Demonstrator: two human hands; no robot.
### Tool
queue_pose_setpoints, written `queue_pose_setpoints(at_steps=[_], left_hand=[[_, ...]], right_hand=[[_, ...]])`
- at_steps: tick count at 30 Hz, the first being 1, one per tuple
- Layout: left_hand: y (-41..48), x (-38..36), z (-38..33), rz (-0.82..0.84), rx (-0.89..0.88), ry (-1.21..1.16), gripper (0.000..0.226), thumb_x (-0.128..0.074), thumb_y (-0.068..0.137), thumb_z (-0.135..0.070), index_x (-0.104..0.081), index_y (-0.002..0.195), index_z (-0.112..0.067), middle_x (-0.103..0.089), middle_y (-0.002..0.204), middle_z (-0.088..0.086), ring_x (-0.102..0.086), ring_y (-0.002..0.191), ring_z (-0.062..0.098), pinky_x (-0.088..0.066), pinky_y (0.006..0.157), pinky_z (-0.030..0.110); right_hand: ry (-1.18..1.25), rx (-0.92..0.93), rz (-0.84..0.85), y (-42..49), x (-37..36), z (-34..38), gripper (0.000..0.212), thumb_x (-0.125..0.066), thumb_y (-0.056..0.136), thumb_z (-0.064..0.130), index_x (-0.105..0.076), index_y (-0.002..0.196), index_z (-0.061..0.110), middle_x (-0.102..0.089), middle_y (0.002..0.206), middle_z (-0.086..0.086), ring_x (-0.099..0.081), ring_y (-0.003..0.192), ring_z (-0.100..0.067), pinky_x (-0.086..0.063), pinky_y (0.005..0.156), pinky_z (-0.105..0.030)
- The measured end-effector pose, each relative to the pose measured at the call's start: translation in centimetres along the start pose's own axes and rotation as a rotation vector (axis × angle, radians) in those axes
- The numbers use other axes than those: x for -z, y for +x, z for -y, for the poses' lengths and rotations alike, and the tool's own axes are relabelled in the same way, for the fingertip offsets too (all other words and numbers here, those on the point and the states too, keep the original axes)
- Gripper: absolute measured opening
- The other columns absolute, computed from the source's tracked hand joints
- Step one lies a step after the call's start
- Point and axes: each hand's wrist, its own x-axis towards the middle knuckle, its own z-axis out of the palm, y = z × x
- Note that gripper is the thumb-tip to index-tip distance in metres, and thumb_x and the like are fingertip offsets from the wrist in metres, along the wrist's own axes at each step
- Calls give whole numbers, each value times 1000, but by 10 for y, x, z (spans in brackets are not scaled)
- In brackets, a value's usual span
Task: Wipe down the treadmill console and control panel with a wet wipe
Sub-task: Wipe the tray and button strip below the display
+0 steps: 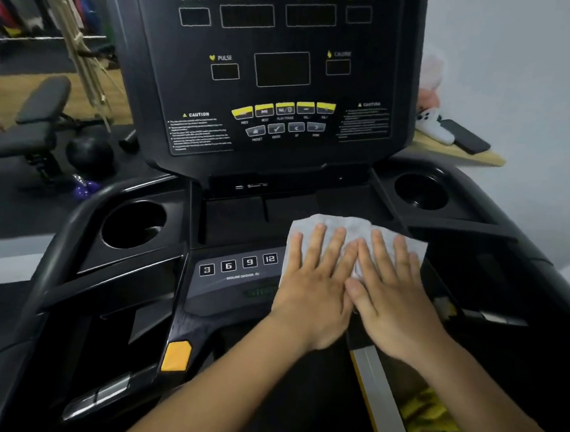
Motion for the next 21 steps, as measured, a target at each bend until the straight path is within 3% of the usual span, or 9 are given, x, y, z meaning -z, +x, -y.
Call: queue_pose_setpoints(at_steps=[3, 4, 6, 8, 10, 15, 19, 21], left_hand=[[-19, -5, -8, 20, -50, 12, 62, -1, 100, -51, 24, 153, -29, 36, 158, 3, 45, 138, 31, 22, 114, 58], [-20, -4, -9, 26, -55, 12, 61, -3, 101, -52, 25, 152, -31, 36, 157, 1, 45, 138, 31, 23, 114, 58], [-5, 1, -12, 52, -79, 2, 62, -6, 102, -53, 24, 152, -32, 35, 157, -1, 45, 138, 30, 24, 113, 58], [19, 6, -14, 63, -88, 3, 63, -8, 102, -53, 23, 153, -31, 33, 159, -1, 43, 140, 28, 23, 114, 57], [40, 11, -14, 72, -87, 15, 65, -10, 102, -51, 24, 152, -28, 31, 160, 0, 41, 140, 27, 21, 115, 56], [27, 7, -23, 83, -123, 28, 66, -6, 100, -55, 28, 149, -27, 37, 157, 3, 45, 138, 26, 22, 115, 55], [27, 7, -30, 133, -181, 9, 68, -8, 98, -62, 26, 150, -34, 41, 154, -2, 49, 135, 22, 28, 113, 53], [51, 10, -34, 137, -213, 11, 66, -11, 101, -56, 26, 151, -32, 37, 156, -3, 45, 138, 21, 25, 114, 52]], right_hand=[[-33, 26, -16, -30, -11, -15, 71, 0, 99, 63, -4, 156, 21, 4, 164, -10, 16, 150, -28, 3, 118, -48], [-47, 8, -12, -31, -12, -22, 71, 1, 98, 64, -4, 156, 24, 4, 164, -9, 16, 150, -27, 5, 118, -46], [-29, -50, -31, -20, -4, -36, 74, 16, 89, 68, 12, 153, 31, 24, 160, -3, 24, 147, -27, 13, 120, -43], [4, -119, -26, 1, 9, -39, 63, 8, 92, 66, 27, 144, 36, 41, 150, 3, 23, 147, -29, 5, 120, -45], [67, -151, 12, 20, 16, -35, 59, -6, 98, 58, 31, 140, 38, 42, 152, 3, 19, 148, -30, -2, 121, -47], [55, -116, -52, -9, 0, -39, 72, 14, 88, 66, 23, 150, 32, 32, 159, -5, 16, 149, -28, 5, 120, -45], [116, -207, -21, -30, -2, -53, 73, 2, 89, 68, 25, 149, 33, 17, 162, -7, -24, 141, -28, -33, 111, -41], [178, -241, -22, -13, 2, -59, 70, -7, 92, 63, 23, 148, 35, -10, 159, -14, -44, 126, -27, -48, 94, -40]])
